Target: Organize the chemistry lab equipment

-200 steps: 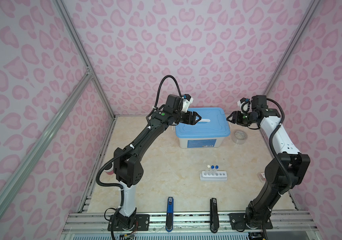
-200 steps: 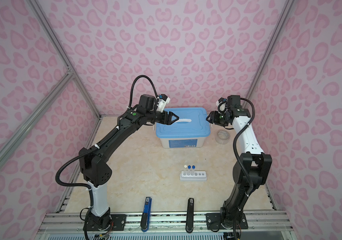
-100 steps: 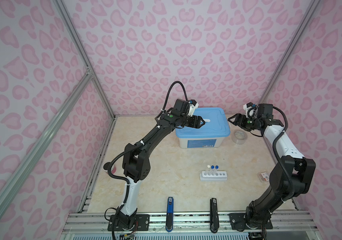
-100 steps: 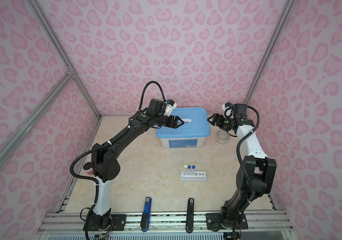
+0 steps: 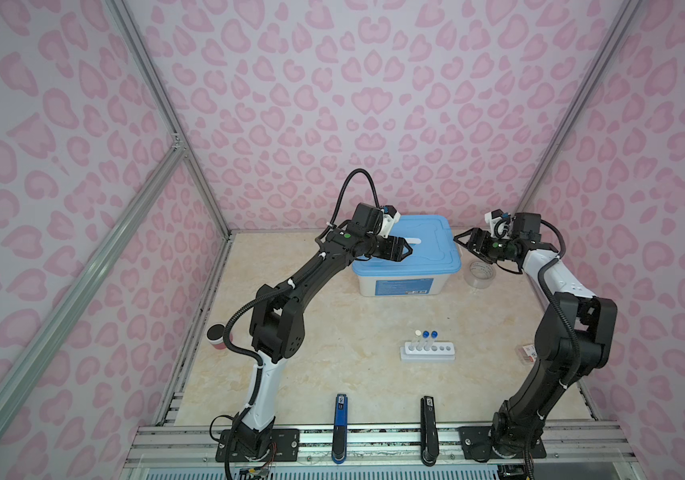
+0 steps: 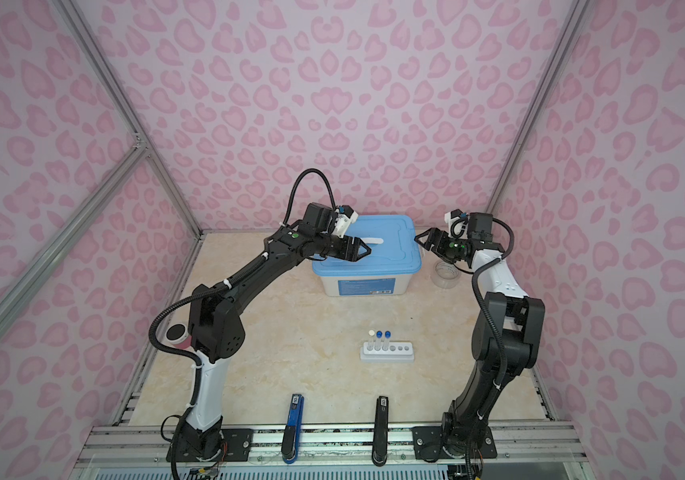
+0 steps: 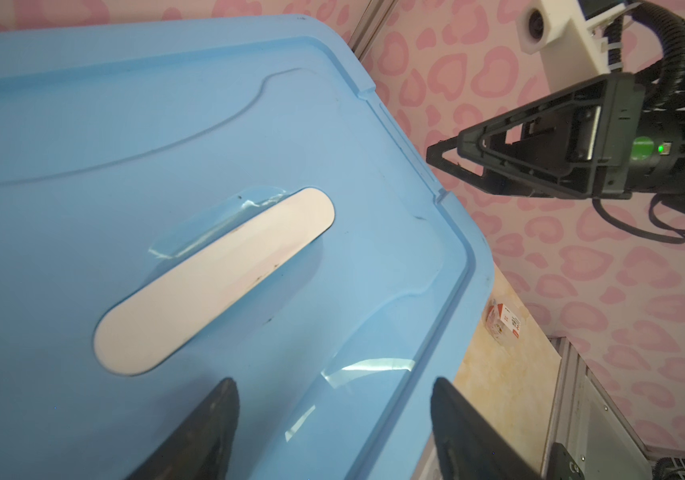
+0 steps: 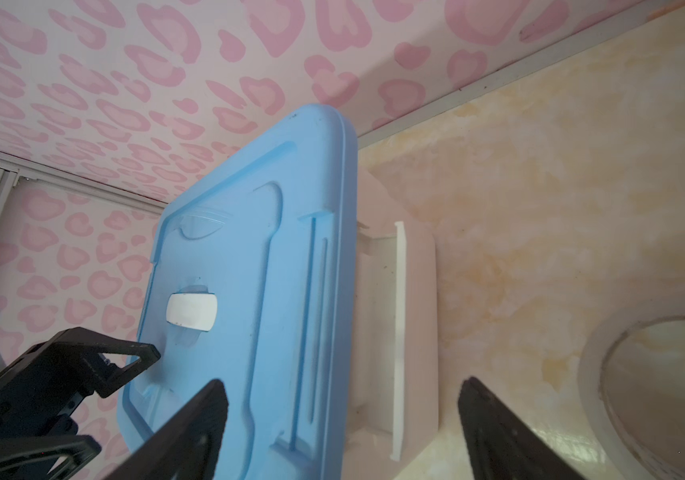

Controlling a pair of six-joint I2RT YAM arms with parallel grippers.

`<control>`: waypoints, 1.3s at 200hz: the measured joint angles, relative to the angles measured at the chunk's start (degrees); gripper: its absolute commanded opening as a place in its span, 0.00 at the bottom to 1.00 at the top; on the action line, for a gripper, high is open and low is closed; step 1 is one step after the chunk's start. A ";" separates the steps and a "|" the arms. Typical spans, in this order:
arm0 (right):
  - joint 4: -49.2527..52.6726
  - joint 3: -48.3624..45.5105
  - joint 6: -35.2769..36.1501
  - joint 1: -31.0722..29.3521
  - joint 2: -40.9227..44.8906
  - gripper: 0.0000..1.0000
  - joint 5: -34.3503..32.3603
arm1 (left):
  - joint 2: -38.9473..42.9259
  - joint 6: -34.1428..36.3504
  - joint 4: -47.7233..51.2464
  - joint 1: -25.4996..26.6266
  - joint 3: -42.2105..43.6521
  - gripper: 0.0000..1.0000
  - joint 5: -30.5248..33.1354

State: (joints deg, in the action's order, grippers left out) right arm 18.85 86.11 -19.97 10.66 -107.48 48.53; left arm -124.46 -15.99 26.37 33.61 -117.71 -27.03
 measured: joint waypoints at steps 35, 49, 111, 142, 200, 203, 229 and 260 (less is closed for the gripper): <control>-2.49 -0.22 -1.36 -0.17 -1.18 0.88 1.46 | -0.17 -0.09 -0.46 0.11 0.07 0.74 -0.04; -3.80 -0.22 -1.99 -0.46 -1.66 0.88 2.05 | -0.28 -0.09 -0.61 0.11 0.07 0.74 -0.09; -5.79 -0.55 -2.99 -2.05 -3.52 0.87 2.40 | -0.44 -0.48 -1.07 0.15 0.07 0.73 -0.52; -6.25 -2.08 -3.98 -2.43 -4.02 0.85 2.73 | -0.44 -0.48 -1.11 0.15 0.07 0.73 -0.90; -7.13 -1.99 -4.46 -2.71 -4.02 0.72 2.78 | -0.44 -0.48 -1.18 0.17 0.24 0.74 -1.25; -7.19 -1.99 -4.46 -2.71 -4.02 0.72 2.82 | -0.44 -0.48 -1.18 0.17 0.24 0.74 -1.25; -7.34 -1.88 -5.01 -2.78 -4.02 0.66 2.91 | -0.46 -0.48 -1.18 0.15 0.24 0.74 -1.27; -7.15 -1.55 -5.11 -2.78 -4.00 0.63 2.84 | -0.48 -0.48 -1.20 0.15 0.24 0.74 -1.64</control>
State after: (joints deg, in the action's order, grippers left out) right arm 11.70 84.55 -25.08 7.88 -111.48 51.37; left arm -124.95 -16.47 25.17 33.76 -117.47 -28.67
